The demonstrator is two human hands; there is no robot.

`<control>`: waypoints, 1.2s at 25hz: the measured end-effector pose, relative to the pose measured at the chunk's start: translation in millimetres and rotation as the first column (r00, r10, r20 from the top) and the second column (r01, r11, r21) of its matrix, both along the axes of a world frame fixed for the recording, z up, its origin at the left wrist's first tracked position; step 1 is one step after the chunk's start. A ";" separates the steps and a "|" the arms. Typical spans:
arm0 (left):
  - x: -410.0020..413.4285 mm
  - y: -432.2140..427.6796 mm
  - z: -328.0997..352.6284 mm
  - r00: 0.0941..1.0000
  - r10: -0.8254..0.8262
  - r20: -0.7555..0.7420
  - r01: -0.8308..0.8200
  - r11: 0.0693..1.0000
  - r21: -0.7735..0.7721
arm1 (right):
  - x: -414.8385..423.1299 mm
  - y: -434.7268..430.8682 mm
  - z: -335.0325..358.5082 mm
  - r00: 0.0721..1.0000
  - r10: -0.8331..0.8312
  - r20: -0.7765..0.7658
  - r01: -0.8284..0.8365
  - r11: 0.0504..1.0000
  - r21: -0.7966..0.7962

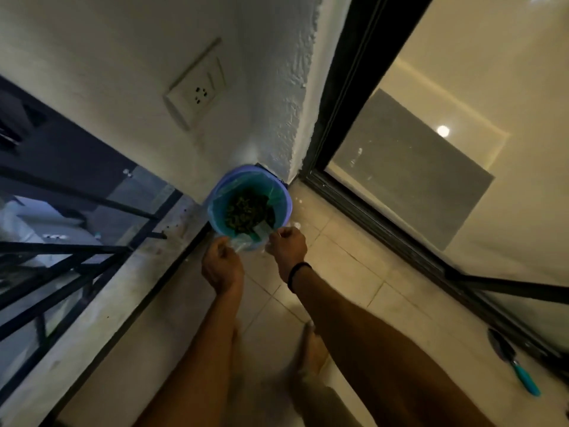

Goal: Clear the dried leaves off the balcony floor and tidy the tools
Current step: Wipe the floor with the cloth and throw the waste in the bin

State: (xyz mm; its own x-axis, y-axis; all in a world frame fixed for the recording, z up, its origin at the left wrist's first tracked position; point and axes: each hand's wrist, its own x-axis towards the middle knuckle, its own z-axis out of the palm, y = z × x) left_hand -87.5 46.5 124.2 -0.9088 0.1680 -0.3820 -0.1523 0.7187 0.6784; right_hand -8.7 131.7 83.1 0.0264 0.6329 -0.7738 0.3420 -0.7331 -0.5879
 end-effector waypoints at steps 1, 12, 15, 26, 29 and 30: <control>-8.1 9.1 -10.2 1.000 0.009 0.021 -0.009 1.000 0.007 | -12.4 8.1 -12.5 1.000 -0.005 0.013 0.006 1.000 -0.015; -60.0 25.2 -13.0 0.806 -0.489 0.333 0.520 0.854 -0.002 | -19.2 -20.1 20.0 0.928 -0.351 -0.122 0.311 0.914 -0.262; -65.9 23.5 40.7 0.727 -0.588 0.354 0.645 0.762 -0.058 | 10.5 -42.5 89.7 0.876 -0.464 -0.132 0.403 0.854 -0.329; 15.3 -35.7 288.1 0.509 -0.810 0.292 0.855 0.516 -0.058 | 97.4 -155.2 317.7 0.613 -0.780 -0.125 0.728 0.619 -0.294; 56.7 -52.1 329.2 0.403 -0.871 0.282 0.914 0.399 -0.072 | 125.0 -178.1 362.6 0.516 -0.842 -0.159 0.799 0.540 -0.266; 73.0 -56.8 341.2 0.371 -0.887 0.277 0.928 0.364 -0.077 | 136.9 -186.3 375.5 0.486 -0.857 -0.173 0.819 0.516 -0.251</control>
